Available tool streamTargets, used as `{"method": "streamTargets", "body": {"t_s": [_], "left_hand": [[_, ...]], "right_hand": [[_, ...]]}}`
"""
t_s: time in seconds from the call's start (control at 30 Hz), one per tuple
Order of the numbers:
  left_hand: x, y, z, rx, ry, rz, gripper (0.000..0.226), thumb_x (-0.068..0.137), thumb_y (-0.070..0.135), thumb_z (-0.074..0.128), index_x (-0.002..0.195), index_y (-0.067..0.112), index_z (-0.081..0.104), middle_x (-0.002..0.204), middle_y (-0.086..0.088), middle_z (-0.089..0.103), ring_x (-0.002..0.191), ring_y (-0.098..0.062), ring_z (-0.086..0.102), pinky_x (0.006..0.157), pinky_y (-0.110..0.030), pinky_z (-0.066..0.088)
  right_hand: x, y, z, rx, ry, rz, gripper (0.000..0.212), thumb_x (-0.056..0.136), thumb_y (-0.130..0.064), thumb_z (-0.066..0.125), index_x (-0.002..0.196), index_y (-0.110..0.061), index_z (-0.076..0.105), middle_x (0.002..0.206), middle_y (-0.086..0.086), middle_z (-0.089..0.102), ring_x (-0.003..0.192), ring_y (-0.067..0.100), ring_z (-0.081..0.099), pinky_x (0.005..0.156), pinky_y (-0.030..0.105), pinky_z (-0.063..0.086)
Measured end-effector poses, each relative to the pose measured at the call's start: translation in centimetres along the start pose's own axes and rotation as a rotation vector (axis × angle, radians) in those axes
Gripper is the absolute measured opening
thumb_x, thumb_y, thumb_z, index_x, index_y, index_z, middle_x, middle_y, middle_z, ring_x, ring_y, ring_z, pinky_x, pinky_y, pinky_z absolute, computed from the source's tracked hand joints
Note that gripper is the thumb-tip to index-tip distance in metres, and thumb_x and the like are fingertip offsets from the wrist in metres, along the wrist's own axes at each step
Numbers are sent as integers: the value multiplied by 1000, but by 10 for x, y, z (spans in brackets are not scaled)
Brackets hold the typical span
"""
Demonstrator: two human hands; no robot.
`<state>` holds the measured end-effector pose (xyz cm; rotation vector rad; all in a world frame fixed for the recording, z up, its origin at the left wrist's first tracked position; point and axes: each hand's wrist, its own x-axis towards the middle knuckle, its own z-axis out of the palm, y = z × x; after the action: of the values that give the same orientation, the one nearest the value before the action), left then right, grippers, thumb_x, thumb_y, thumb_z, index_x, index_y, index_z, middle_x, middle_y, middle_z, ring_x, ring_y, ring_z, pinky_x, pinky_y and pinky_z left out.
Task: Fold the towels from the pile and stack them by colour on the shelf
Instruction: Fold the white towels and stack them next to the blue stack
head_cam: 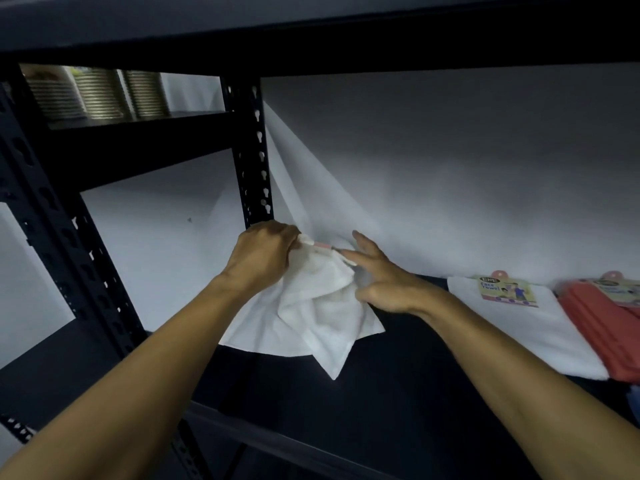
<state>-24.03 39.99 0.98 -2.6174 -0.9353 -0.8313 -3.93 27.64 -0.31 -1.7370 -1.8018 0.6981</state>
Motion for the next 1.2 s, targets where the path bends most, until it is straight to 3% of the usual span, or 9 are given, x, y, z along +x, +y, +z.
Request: {"method": "streamTargets", "body": {"t_s": [0.07,0.17,0.37,0.53,0.7,0.83,0.97,1.07,1.2], "left_hand": [[9,12,-12,-42,56,-42,8,93,7,57,92,5,64,83,-11,67,73,-35,61,58,-34,44],[22,31,-41,-128,113,-110,8,96,9,51,94,9,60,82,-2,62,70,-29,56,59,-32,35],[52,60,-95,-598,173,-174,24,93,29,65,115,24,59,106,7,71,99,-11,68,82,-35,57],[56,94,-130,-941,276,-259,44,84,37,76,122,21,60,107,16,64,99,7,61,77,-5,48],[24,111,-124,-1447,67,-336,41,87,37,72,121,16,62,113,1,73,106,-18,70,91,-34,55],[-1,132,-120,-1328,-89,-278,19,97,28,57,101,14,70,96,4,77,91,-15,74,69,-21,56],[-3,152,-123,-1480,-82,-355,21,100,23,56,104,9,70,98,-3,77,91,-20,74,73,-30,60],[0,163,-108,-1583,-172,-502,27,100,25,56,110,2,67,101,-11,76,93,-27,73,80,-40,60],[3,161,-42,-1480,-321,-792,28,99,22,59,110,-2,66,99,-13,75,88,-29,73,72,-35,60]], "right_hand": [[2,-4,-3,122,198,-40,71,85,-15,66,146,-35,34,156,-18,16,142,7,23,107,26,34],[-4,-13,-12,272,520,-112,49,83,-21,73,126,-28,48,124,-17,53,115,1,47,88,14,42],[-37,-46,-51,438,754,-274,38,85,-28,73,115,-32,51,111,-19,62,103,-3,60,84,16,50],[-71,-76,-82,561,743,-273,13,87,-19,71,93,-30,68,89,-17,73,90,2,69,81,23,54],[-101,-88,-85,715,842,-190,8,87,-15,70,94,-19,72,96,-3,75,92,14,71,89,37,56],[-124,-92,-86,837,873,-121,13,89,-15,69,100,-10,71,94,3,76,88,19,73,83,39,58],[-145,-82,-85,885,761,-32,27,93,-31,63,112,-12,68,102,3,75,92,19,72,84,38,58],[-157,-58,-77,961,564,84,32,91,-31,64,116,-11,67,108,5,73,98,20,70,86,35,54],[-136,-6,-50,1051,602,325,29,85,-13,71,111,-1,66,108,13,72,94,24,71,79,33,56]]}}
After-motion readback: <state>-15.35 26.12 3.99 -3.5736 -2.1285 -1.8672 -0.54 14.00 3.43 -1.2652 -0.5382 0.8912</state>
